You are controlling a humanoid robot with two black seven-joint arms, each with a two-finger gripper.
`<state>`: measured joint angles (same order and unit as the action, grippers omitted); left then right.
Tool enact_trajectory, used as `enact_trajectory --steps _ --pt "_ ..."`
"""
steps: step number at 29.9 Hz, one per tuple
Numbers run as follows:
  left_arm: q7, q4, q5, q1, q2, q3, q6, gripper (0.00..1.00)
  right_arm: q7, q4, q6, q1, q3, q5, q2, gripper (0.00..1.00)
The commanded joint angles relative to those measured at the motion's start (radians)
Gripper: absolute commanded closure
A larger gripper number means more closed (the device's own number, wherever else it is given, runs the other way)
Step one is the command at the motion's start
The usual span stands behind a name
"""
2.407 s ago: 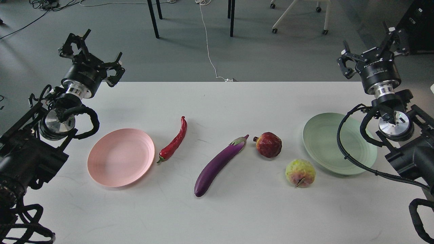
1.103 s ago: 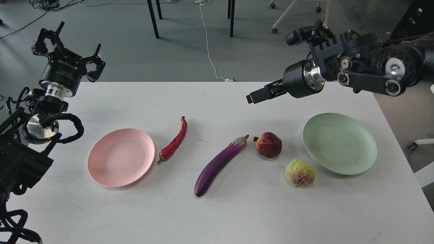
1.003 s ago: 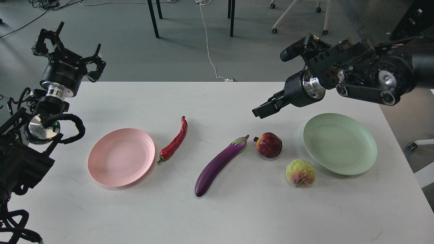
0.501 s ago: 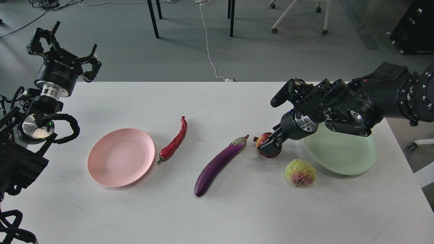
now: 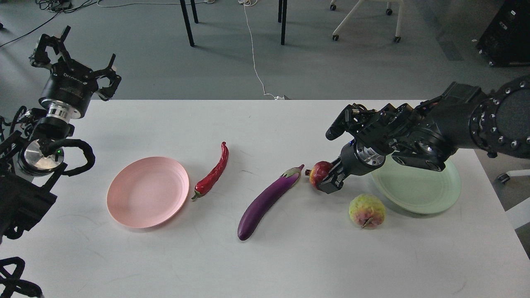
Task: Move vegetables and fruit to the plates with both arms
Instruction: 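Grasp the red apple with the right gripper, then lift the apple and place it on the green plate, open right gripper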
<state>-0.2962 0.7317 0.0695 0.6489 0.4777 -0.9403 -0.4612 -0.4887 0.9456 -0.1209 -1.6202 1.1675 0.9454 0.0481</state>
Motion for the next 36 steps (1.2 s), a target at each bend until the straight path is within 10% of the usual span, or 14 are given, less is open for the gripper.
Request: enact_trajectory --steps 1,18,28,36 --pt "0.002 0.000 0.000 0.000 -0.001 0.000 -0.001 0.02 0.000 0.002 0.007 -0.053 -0.012 -0.010 0.032 0.53" --pt "0.005 0.002 -0.003 0.000 -0.008 0.005 -0.002 0.02 0.004 -0.053 0.043 0.071 0.023 0.078 0.421 0.49" --pt "0.006 0.002 -0.007 0.002 -0.019 0.008 0.002 0.02 0.006 -0.166 0.109 0.191 0.009 0.075 0.435 0.12" --pt "0.005 0.003 -0.007 0.002 -0.011 0.008 0.002 0.02 0.004 -0.124 0.109 0.175 -0.078 0.061 0.444 0.04"
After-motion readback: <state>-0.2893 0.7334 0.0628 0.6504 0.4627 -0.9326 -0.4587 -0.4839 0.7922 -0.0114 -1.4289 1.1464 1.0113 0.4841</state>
